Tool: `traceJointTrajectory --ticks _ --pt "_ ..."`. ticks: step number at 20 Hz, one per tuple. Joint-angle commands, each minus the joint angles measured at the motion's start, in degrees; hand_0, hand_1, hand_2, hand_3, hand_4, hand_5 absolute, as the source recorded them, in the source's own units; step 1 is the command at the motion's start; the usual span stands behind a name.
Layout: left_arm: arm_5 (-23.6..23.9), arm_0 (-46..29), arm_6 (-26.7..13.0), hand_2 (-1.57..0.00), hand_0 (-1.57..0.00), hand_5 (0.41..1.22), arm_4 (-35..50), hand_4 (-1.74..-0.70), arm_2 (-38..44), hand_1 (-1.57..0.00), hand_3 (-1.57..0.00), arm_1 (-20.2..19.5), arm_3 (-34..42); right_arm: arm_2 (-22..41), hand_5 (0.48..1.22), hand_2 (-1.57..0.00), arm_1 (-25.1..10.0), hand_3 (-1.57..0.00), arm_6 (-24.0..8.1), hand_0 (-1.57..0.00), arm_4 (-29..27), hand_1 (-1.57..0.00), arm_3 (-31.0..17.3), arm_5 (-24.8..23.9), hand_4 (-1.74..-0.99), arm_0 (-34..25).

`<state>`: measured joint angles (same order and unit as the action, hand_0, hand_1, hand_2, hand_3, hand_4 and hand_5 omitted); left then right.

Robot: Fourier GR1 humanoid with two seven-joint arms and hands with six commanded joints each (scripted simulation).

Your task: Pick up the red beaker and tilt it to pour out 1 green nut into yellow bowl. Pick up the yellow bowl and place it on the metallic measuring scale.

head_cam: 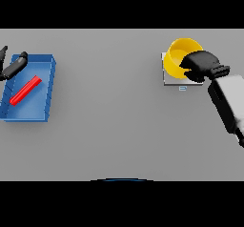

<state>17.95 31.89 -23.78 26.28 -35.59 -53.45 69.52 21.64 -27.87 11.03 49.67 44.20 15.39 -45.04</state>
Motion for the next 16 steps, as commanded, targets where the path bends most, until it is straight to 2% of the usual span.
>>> traceJointTrajectory --ticks 1,3,5,6,7,8,10,12,13,16 --pt "0.2 0.0 -0.1 0.00 0.00 0.713 -0.1 -0.73 -0.1 0.00 0.00 0.1 0.0 -0.1 1.221 -1.38 0.2 -1.44 0.0 -1.53 0.0 -1.57 -0.6 0.4 -1.741 -0.2" --pt "0.0 -0.4 -0.1 0.00 0.00 0.712 0.0 -0.73 -0.1 0.00 0.00 0.1 -0.2 -0.6 1.221 -1.36 0.6 -1.49 0.0 -1.42 0.0 -1.57 -1.3 0.8 -1.741 -0.4" --pt "0.0 -0.2 -0.3 0.00 0.00 0.715 0.0 -0.73 -0.3 0.00 0.00 0.2 0.0 -0.7 1.221 -1.39 0.8 -1.36 0.2 -1.40 0.3 -1.57 -2.3 1.5 -1.741 -1.0" --pt "0.1 -0.2 -0.7 0.00 0.00 0.717 0.1 -0.73 -0.3 0.00 0.00 0.4 -0.2 -1.1 1.221 -1.42 0.9 -1.20 0.7 -1.33 0.2 -1.46 -2.9 1.3 -1.741 -1.2" --pt "0.1 -0.3 -0.5 0.00 0.00 0.720 0.0 -0.73 -0.3 0.00 0.00 0.4 -0.5 -1.5 1.221 -1.33 0.8 -1.06 1.0 -1.13 -0.1 -1.32 -2.8 1.7 -1.701 -1.1" --pt "-0.1 -0.2 -0.3 0.00 0.00 0.723 0.2 -0.73 -0.2 0.00 0.00 0.7 -0.5 -1.7 1.143 -1.19 0.8 -0.94 1.3 -0.90 -0.4 -1.15 -2.4 1.9 -1.660 -0.6" --pt "-0.1 0.4 -0.6 0.00 0.00 0.729 0.2 -0.73 -0.1 0.00 0.00 0.6 -0.6 -2.0 1.016 -0.91 1.0 -0.74 -0.4 -0.58 -0.8 -0.83 -2.6 3.4 -1.588 -0.7" --pt "-0.4 0.1 -0.3 0.00 0.00 0.717 0.6 -0.73 0.3 0.00 0.00 0.4 -0.8 -2.0 0.933 -0.69 0.2 -0.61 -0.4 -0.37 -0.6 -0.58 -2.8 4.0 -1.539 -0.8" --pt "-0.3 0.1 -0.2 0.00 0.00 0.712 0.2 -0.73 -0.1 0.00 0.00 1.0 -1.3 -1.5 0.902 -0.60 -0.1 -0.57 0.7 -0.29 -0.4 -0.48 -2.7 4.4 -1.517 -1.0" --pt "-0.4 0.7 0.3 0.00 0.00 0.703 -0.3 -0.72 -0.3 0.00 0.00 1.5 -2.4 -0.5 0.842 -0.37 -0.1 -0.45 1.9 -0.15 0.5 -0.24 -2.8 4.0 -1.469 -1.0"
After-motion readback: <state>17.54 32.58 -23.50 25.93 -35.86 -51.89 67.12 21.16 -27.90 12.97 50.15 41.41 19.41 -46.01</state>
